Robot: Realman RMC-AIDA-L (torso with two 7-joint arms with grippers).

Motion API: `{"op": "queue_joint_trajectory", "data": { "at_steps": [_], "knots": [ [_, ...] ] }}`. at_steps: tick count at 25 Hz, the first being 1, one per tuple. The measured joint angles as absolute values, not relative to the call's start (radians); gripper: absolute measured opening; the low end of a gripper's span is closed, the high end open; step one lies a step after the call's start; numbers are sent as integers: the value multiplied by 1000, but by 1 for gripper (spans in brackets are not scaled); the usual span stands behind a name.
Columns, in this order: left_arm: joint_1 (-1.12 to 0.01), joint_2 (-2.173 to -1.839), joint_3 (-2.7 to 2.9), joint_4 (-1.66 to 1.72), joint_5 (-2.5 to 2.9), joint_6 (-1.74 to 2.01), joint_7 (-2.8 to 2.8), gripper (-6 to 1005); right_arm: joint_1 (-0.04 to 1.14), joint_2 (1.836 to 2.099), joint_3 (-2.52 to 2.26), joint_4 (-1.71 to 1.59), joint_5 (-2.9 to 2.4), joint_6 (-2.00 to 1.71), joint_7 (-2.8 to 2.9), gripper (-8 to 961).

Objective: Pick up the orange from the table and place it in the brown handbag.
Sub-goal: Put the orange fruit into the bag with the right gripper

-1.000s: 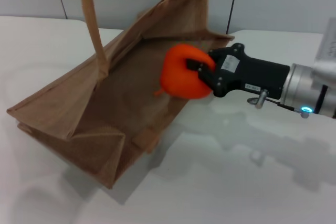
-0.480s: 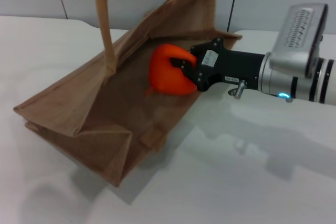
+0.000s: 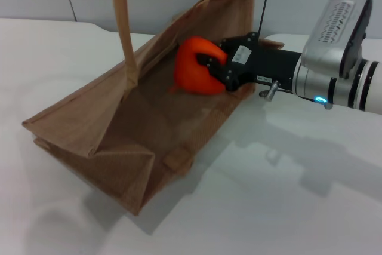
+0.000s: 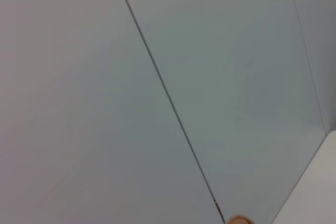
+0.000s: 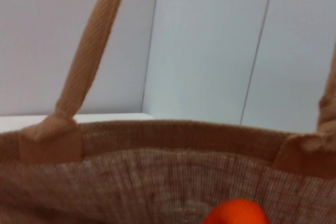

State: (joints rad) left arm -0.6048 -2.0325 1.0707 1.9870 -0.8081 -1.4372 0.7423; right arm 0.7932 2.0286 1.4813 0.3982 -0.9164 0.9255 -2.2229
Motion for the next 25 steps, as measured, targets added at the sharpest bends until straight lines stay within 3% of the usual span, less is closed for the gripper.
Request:
{"op": "queue_joint_trajectory", "data": {
  "at_steps": [3,13,25],
  "knots": [
    [-604,-2033,1071,1987,-804,-1437,742,125,792,2030,1477,397,-908,925,-2222,111],
    [-599,-2032,1071,1983,-798,-1427,746,125,790,2029,1454,397,-909,931,-2209,583],
    [-572,-2033,1071,1982,-740,-1421,744,125,748,2015,1459,411,-921,945,-2170,798]
  ]
}}
